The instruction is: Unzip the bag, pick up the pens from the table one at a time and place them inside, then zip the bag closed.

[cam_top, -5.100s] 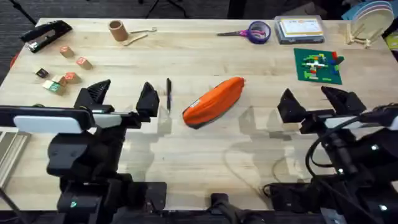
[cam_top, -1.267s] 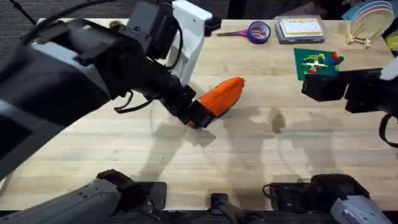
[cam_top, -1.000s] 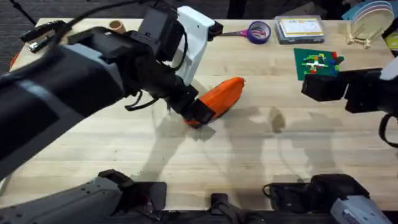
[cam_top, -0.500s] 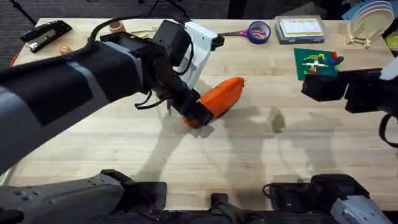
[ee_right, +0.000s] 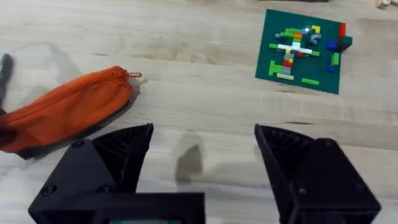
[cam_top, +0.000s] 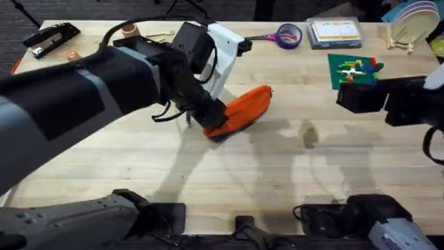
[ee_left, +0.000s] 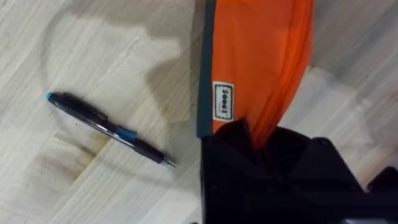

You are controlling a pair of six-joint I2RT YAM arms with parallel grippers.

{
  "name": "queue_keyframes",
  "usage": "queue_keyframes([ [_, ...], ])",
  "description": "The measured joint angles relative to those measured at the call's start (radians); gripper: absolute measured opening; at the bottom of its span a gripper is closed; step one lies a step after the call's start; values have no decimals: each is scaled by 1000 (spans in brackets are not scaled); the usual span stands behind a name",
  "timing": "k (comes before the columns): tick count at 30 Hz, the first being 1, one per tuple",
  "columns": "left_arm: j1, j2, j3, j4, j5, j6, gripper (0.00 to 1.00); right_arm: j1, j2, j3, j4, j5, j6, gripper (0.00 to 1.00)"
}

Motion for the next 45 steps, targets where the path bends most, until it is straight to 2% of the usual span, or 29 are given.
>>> queue_keyframes([
  [13,0,0,0,1,0,0,43,0,32,11,8,-98,-68,996],
  [19,0,0,0,0,0,0,43,0,145,93,7,-134,-121,996],
  [26,0,0,0,1,0,0,43,0,339,235,0,-165,-167,996],
  [33,0,0,0,1,0,0,43,0,520,314,-37,-170,-214,996],
  [40,0,0,0,1,0,0,43,0,570,328,-41,-170,-332,996],
  [45,0,0,0,0,0,0,43,0,570,330,-40,-169,-489,996],
])
